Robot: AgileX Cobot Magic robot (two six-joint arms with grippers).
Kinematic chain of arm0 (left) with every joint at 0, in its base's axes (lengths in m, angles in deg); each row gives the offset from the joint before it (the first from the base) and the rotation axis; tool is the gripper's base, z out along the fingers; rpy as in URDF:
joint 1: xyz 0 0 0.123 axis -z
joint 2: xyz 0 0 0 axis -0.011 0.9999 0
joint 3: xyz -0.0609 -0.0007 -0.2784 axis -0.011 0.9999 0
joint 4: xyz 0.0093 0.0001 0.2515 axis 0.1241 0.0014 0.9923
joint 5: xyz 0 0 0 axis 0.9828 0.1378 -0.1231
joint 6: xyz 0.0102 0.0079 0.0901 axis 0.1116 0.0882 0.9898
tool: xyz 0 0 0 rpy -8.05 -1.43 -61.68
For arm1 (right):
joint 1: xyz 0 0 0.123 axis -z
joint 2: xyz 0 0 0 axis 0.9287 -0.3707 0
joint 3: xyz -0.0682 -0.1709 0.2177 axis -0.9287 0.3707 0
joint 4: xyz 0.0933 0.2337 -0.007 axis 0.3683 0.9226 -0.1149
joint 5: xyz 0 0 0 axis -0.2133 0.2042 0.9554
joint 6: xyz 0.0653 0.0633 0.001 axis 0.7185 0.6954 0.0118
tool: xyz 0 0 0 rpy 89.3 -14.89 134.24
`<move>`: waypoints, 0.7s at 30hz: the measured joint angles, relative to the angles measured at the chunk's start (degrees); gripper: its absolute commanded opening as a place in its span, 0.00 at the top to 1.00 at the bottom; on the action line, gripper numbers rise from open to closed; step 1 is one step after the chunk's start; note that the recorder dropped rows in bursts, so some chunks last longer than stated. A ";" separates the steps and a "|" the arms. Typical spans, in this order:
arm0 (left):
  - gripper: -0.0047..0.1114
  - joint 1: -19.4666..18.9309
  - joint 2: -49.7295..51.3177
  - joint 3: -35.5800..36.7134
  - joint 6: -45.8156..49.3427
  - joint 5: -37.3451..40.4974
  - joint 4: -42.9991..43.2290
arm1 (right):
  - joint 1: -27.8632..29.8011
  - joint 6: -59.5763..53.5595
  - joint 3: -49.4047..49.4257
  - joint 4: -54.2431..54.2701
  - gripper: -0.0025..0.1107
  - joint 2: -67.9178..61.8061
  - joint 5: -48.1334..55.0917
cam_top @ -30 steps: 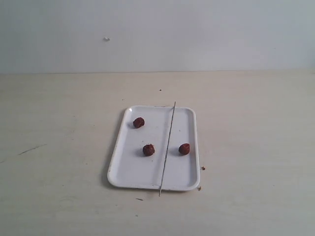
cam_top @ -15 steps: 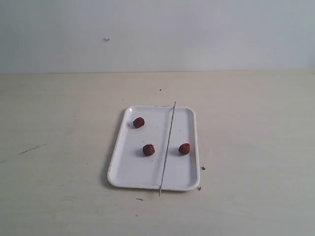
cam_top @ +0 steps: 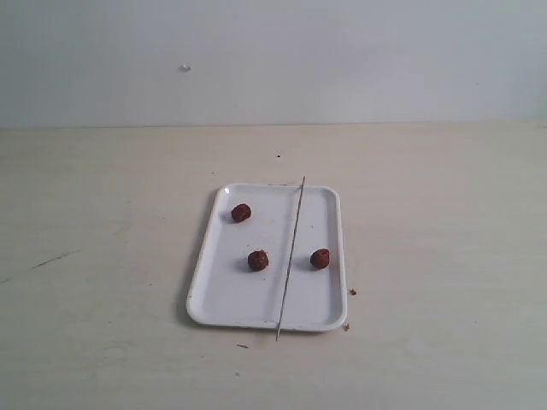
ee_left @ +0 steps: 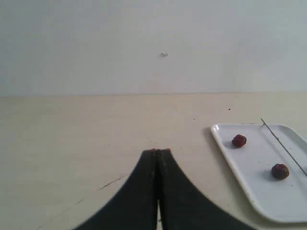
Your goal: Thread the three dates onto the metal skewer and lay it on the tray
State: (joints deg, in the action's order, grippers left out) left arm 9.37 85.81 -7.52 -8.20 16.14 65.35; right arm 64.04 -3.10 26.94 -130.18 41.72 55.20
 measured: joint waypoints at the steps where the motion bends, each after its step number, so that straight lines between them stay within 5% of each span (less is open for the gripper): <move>1: 0.96 0.00 0.00 0.00 0.00 0.00 0.00 | 0.00 0.00 0.00 -0.36 0.98 0.00 0.00; 8: 0.96 0.00 0.00 0.00 0.00 0.00 0.00 | 0.00 -0.10 0.00 -8.06 0.98 0.00 -10.12; 17: 0.96 0.00 0.00 0.00 0.00 0.00 0.00 | 0.00 -0.10 0.00 -10.17 0.98 0.00 -52.68; 21: 0.96 0.00 0.00 0.00 0.00 0.00 0.00 | 0.00 18.65 0.00 -3.12 0.98 0.00 -63.27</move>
State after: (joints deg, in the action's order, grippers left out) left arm 9.37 85.81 -7.52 -8.20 16.14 65.35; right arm 64.04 15.55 26.94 -133.30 41.72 -8.07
